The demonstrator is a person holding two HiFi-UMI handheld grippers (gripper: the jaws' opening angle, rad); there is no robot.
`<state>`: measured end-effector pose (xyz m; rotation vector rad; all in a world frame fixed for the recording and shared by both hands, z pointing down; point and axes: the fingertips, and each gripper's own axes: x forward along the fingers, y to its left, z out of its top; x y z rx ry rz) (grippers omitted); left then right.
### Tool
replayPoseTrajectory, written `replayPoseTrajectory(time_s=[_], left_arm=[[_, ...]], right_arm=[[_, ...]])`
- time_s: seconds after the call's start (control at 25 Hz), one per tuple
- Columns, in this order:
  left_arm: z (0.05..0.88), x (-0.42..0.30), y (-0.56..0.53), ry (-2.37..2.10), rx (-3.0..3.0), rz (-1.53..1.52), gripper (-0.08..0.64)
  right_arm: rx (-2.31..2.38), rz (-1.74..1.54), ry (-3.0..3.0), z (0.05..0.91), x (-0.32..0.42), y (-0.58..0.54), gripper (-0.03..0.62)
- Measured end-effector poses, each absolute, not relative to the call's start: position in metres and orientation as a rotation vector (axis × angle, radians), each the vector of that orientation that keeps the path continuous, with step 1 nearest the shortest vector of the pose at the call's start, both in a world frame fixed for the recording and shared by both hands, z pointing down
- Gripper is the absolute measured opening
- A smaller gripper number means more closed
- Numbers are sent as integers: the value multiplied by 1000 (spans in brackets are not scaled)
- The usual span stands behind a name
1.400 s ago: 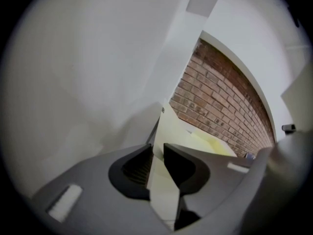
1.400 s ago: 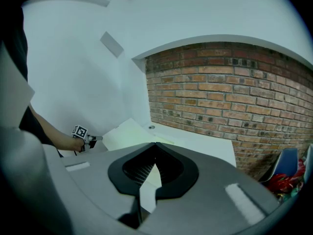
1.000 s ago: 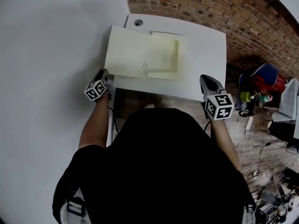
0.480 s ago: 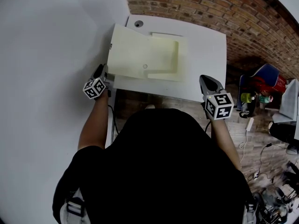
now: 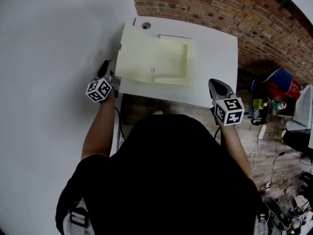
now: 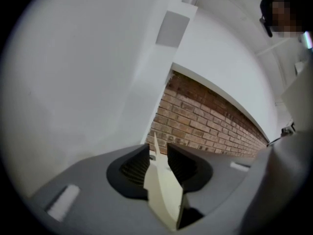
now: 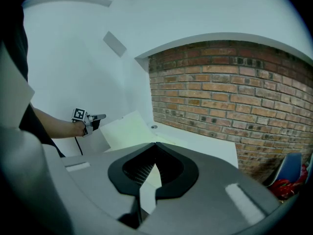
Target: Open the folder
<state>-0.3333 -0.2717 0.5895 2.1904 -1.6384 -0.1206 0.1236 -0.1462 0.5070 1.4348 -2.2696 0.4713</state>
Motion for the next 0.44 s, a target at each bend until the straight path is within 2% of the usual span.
replayPoseTrajectory(time_s=[0.44], left_arm=[[527,-287,-276,-1566,2370,-171,92]], right_arm=[[1442,463,-2292,502,127,-149,0]])
